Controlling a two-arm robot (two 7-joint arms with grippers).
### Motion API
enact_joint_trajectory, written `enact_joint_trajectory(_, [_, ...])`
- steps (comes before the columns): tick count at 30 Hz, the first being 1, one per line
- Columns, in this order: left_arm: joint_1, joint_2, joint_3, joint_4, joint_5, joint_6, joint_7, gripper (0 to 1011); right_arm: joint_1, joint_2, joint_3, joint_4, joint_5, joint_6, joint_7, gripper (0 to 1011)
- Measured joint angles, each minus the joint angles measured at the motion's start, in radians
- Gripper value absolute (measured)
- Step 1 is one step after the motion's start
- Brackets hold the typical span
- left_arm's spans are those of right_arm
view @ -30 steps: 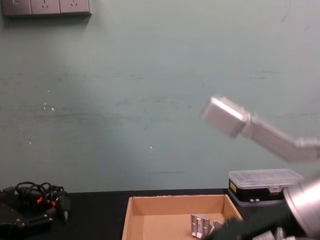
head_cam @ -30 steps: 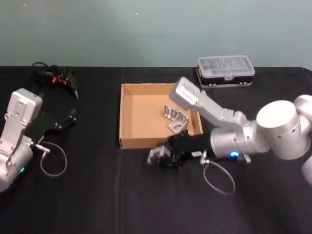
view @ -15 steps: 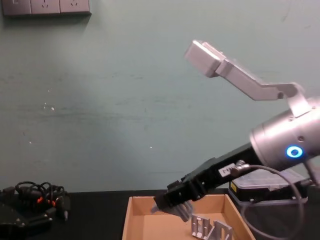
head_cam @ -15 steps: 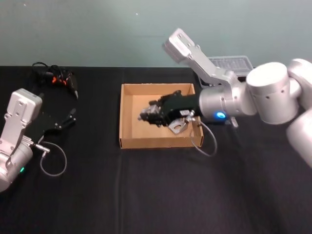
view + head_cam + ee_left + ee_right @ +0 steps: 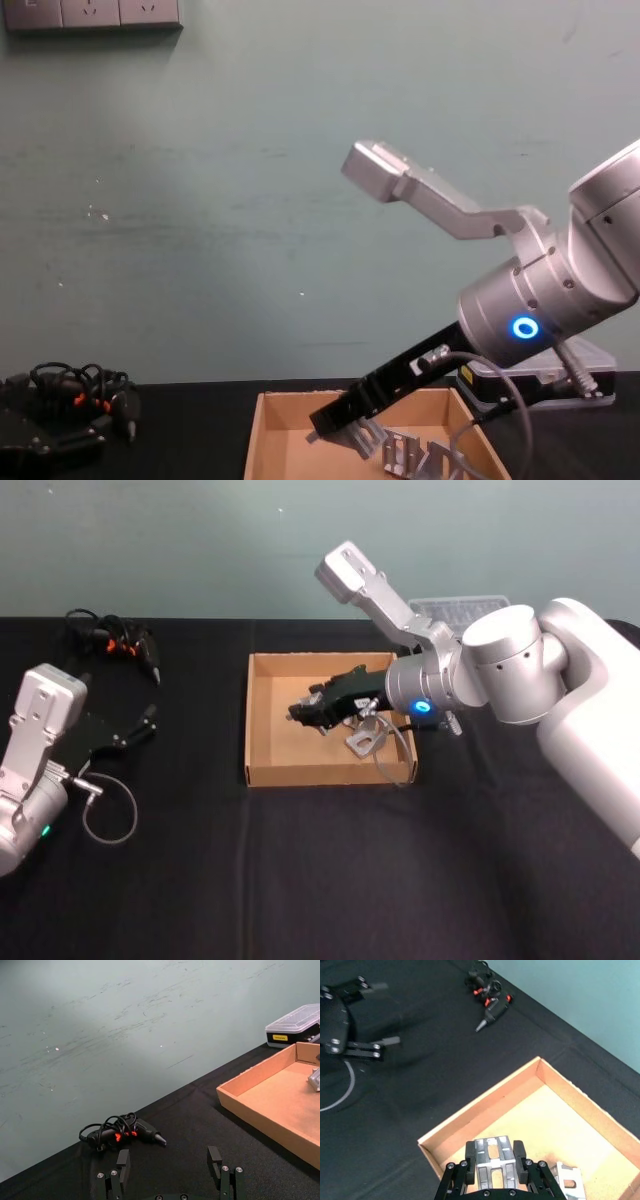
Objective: Use one hand to pick up the angle iron from the table and place it into the box.
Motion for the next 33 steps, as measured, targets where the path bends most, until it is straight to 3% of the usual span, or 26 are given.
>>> enact_joint_trajectory(12, [0.0,0.0,0.0,0.0,0.0,0.0,0.0,1011,0.027,-0.064,-0.018,0.111,-0.056,0.024,-0.042,456])
enact_joint_trajectory(33, [0.0,0.0,0.0,0.0,0.0,0.0,0.0,1011,0.035,-0.107,-0.018,0.188,-0.108,0.01,-0.044,456])
